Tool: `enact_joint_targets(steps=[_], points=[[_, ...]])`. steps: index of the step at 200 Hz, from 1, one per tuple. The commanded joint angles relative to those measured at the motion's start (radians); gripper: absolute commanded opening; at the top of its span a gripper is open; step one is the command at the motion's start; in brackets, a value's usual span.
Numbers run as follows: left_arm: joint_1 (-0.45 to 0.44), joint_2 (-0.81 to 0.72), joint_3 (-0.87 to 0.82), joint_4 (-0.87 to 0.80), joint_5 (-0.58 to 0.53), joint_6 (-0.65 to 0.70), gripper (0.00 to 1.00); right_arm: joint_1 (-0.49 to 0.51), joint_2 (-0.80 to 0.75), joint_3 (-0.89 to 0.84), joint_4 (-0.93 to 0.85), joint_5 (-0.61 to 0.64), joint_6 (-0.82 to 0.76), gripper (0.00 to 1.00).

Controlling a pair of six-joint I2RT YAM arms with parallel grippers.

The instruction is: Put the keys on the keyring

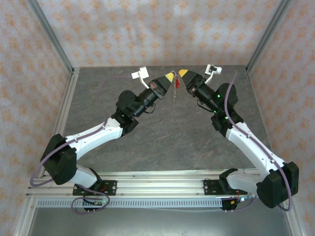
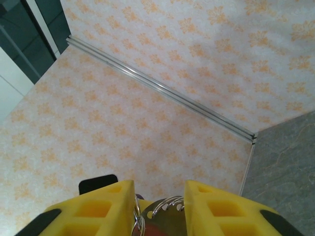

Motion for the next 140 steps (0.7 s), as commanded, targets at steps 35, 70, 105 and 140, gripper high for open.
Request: enact_joint_targets(steps=[35, 70, 105, 140], points=[[0.009, 0.009, 0.033, 0.080, 0.015, -0.011, 0.00, 0.007, -0.009, -0.010, 0.117, -0.041, 0.050, 0.26], [0.012, 0.015, 0.034, 0.088, 0.012, -0.015, 0.00, 0.020, -0.001, -0.011, 0.114, -0.048, 0.052, 0.26], [0.012, 0.016, 0.034, 0.091, 0.010, -0.016, 0.00, 0.026, -0.002, -0.023, 0.114, -0.048, 0.050, 0.20], [0.013, 0.016, 0.035, 0.093, 0.008, -0.017, 0.00, 0.028, -0.009, -0.043, 0.112, -0.046, 0.052, 0.04]])
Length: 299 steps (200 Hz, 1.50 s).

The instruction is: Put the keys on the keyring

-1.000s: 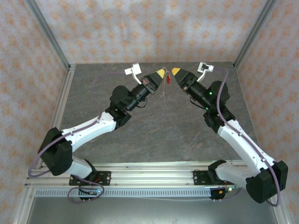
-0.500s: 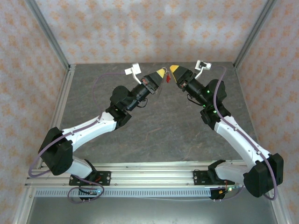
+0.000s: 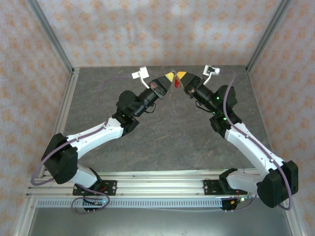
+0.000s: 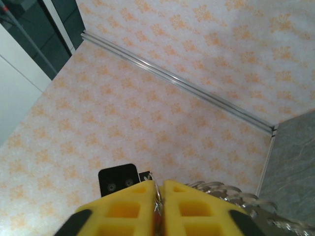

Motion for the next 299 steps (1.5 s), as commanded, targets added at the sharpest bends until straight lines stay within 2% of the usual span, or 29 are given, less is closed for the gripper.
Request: enact_joint_targets(steps=[1, 7, 132, 189, 215, 249, 278, 299], points=[[0.010, 0.005, 0.034, 0.071, 0.008, -0.011, 0.00, 0.008, -0.011, -0.017, 0.048, -0.016, -0.003, 0.03], [0.010, 0.005, 0.034, 0.072, 0.008, -0.010, 0.00, 0.009, -0.013, -0.022, 0.048, -0.016, -0.003, 0.00], [0.012, 0.017, 0.027, 0.114, -0.004, -0.027, 0.00, 0.064, 0.024, -0.048, 0.088, -0.007, 0.030, 0.00], [0.012, 0.022, 0.029, 0.115, -0.013, -0.027, 0.00, 0.064, -0.040, -0.084, -0.003, -0.010, -0.004, 0.00], [0.014, 0.028, 0.034, 0.114, -0.013, -0.029, 0.00, 0.064, -0.082, -0.091, -0.091, -0.038, -0.048, 0.15], [0.015, 0.031, 0.033, 0.116, -0.009, -0.033, 0.00, 0.030, -0.188, -0.097, -0.241, 0.008, -0.142, 0.19], [0.017, 0.032, 0.029, 0.116, -0.003, -0.036, 0.00, -0.061, -0.239, -0.084, -0.268, 0.025, -0.146, 0.20], [0.017, 0.033, 0.025, 0.115, 0.005, -0.048, 0.00, -0.090, -0.224, -0.050, -0.245, 0.044, -0.154, 0.28]])
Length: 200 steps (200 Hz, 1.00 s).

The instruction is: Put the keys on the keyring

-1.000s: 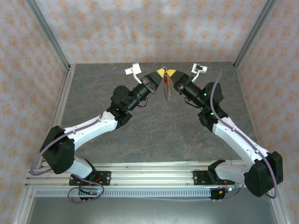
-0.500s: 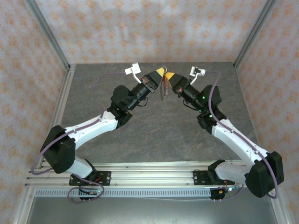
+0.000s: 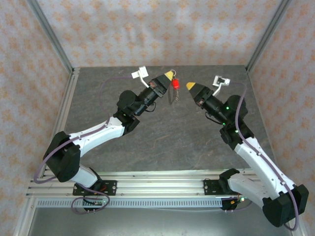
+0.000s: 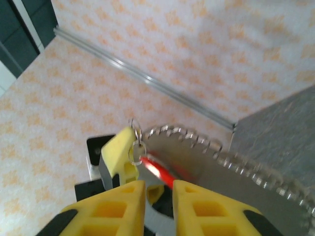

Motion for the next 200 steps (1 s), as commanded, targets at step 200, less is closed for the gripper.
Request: enact_joint_targets(steps=[200], points=[[0.011, 0.018, -0.015, 0.074, -0.085, -0.221, 0.00, 0.083, 0.335, 0.111, 0.512, 0.063, 0.034, 0.29]])
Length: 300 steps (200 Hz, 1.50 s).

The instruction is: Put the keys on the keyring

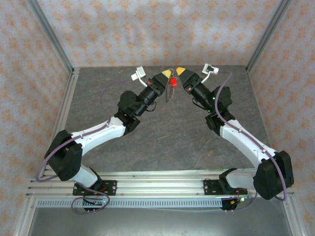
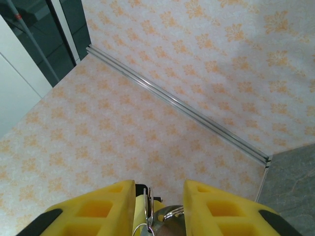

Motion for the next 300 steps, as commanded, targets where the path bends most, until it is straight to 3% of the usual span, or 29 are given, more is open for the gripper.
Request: enact_joint_targets(steps=[1, 158, 201, 300], points=[[0.006, 0.001, -0.006, 0.045, -0.027, -0.012, 0.00, 0.015, 0.013, 0.038, 0.075, 0.010, -0.005, 0.29], [0.008, 0.022, -0.003, 0.025, -0.027, -0.004, 0.00, 0.047, -0.051, 0.023, 0.055, -0.047, -0.038, 0.32], [0.007, 0.026, 0.001, 0.014, -0.015, -0.002, 0.00, 0.031, -0.140, 0.032, -0.126, 0.016, -0.164, 0.31], [0.007, 0.024, 0.010, 0.013, -0.005, -0.001, 0.00, 0.008, -0.044, 0.117, -0.247, -0.039, -0.200, 0.31]])
